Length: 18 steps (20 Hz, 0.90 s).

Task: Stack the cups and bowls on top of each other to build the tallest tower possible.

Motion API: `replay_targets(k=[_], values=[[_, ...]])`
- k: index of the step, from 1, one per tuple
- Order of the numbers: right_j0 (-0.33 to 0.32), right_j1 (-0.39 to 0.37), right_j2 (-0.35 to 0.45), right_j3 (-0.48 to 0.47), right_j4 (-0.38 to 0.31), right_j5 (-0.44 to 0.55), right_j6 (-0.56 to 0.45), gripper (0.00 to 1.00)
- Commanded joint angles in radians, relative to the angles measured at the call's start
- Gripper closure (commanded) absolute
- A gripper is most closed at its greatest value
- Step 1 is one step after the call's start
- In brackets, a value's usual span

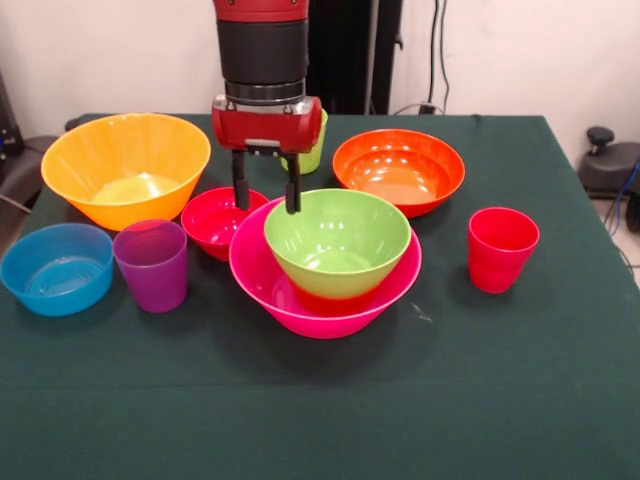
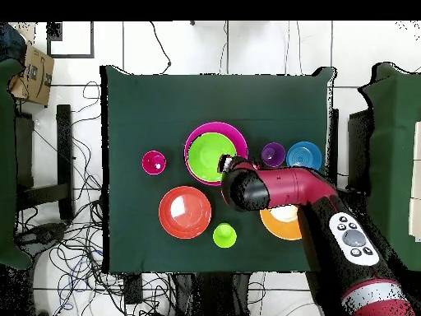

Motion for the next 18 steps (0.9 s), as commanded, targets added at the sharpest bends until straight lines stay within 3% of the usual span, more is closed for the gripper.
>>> replay_targets(k=[1,10,18], values=[[-0.054,-0.044,0.094,0.057,0.035,0.185,-0.153,0.0],[-0.111,-0.056,0.162,-0.005,0.048,0.315,-0.233,0.0],[-0.128,0.031,0.183,-0.055,-0.017,0.292,-0.229,0.0]])
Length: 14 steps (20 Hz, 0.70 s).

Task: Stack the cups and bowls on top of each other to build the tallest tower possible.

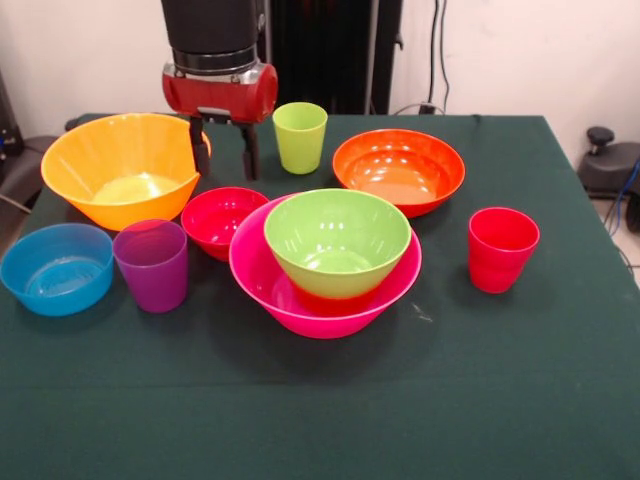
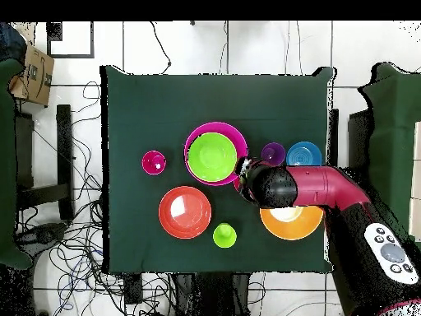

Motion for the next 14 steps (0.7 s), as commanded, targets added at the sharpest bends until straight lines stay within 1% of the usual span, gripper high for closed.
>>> replay_targets(k=[1,10,14], values=[[0.006,0.075,0.075,-0.052,-0.059,0.074,-0.224,0.0],[0.01,0.093,0.068,-0.052,-0.081,0.05,-0.198,0.0],[0.014,0.08,0.059,-0.025,-0.086,0.027,-0.171,0.0]])
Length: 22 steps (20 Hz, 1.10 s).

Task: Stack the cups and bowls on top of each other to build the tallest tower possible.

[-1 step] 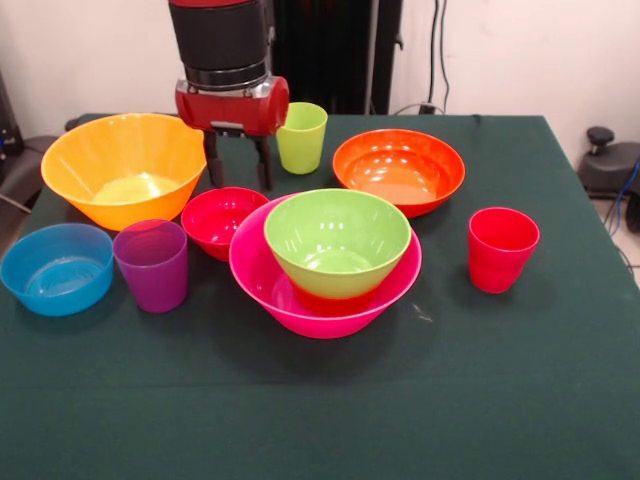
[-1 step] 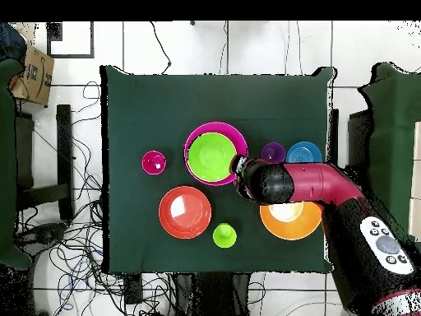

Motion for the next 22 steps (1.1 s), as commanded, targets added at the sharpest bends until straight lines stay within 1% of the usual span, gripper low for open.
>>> replay_targets(k=[1,4,6,7,9,11,22], values=[[0.021,0.03,0.032,-0.003,-0.082,0.023,-0.164,0.0],[0.024,-0.013,0.036,0.022,-0.063,0.045,-0.15,0.0],[0.027,-0.055,0.042,0.038,-0.041,0.072,-0.148,0.0],[0.031,-0.09,0.044,0.052,-0.024,0.092,-0.142,0.0],[0.042,-0.127,0.043,0.068,-0.005,0.111,-0.126,0.0],[0.056,-0.147,0.038,0.077,0.005,0.118,-0.108,0.0],[0.091,-0.127,0.013,0.082,-0.003,0.075,-0.056,0.0]])
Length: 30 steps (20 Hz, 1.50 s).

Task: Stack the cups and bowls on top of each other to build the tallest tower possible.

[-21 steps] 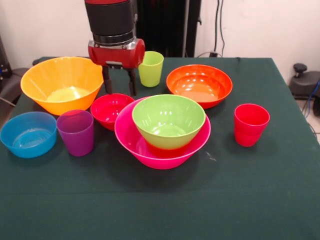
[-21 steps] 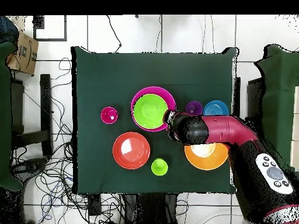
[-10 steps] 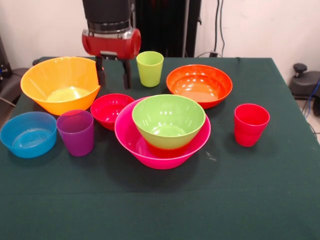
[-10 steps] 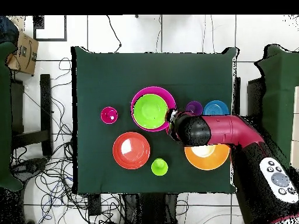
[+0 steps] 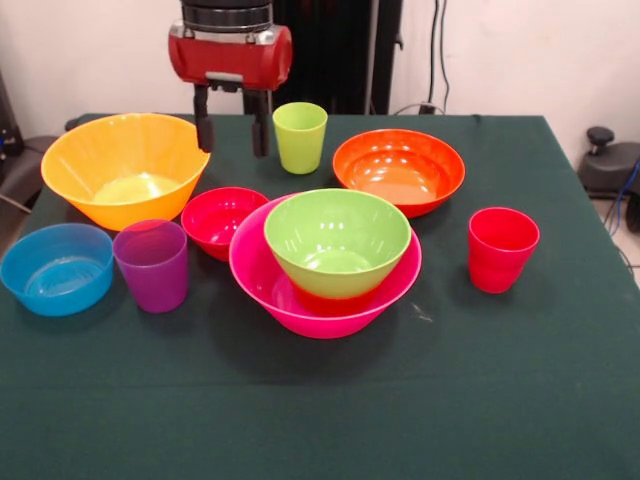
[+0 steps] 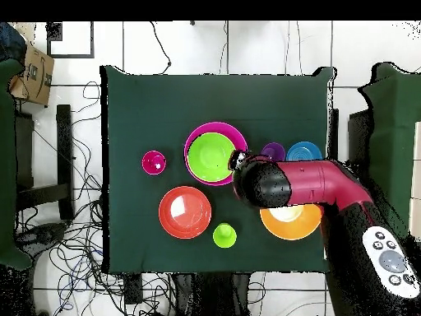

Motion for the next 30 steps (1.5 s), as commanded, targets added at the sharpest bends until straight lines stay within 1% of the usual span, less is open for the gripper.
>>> replay_targets(k=[1,6,11,15,18,21,24,30], values=[[0.061,0.019,0.006,0.058,-0.005,0.058,-0.041,0.0],[0.112,-0.002,-0.033,0.095,-0.004,0.015,0.043,0.0],[0.198,-0.008,-0.101,0.125,-0.012,-0.046,0.15,0.0],[0.255,-0.016,-0.154,0.149,-0.006,-0.082,0.199,0.0],[0.286,-0.01,-0.183,0.171,0.003,-0.092,0.199,0.0],[0.331,0.001,-0.229,0.201,-0.009,-0.142,0.221,0.0],[0.371,0.004,-0.277,0.225,-0.004,-0.182,0.239,0.0],[0.407,0.011,-0.331,0.243,0.022,-0.214,0.202,0.0]])
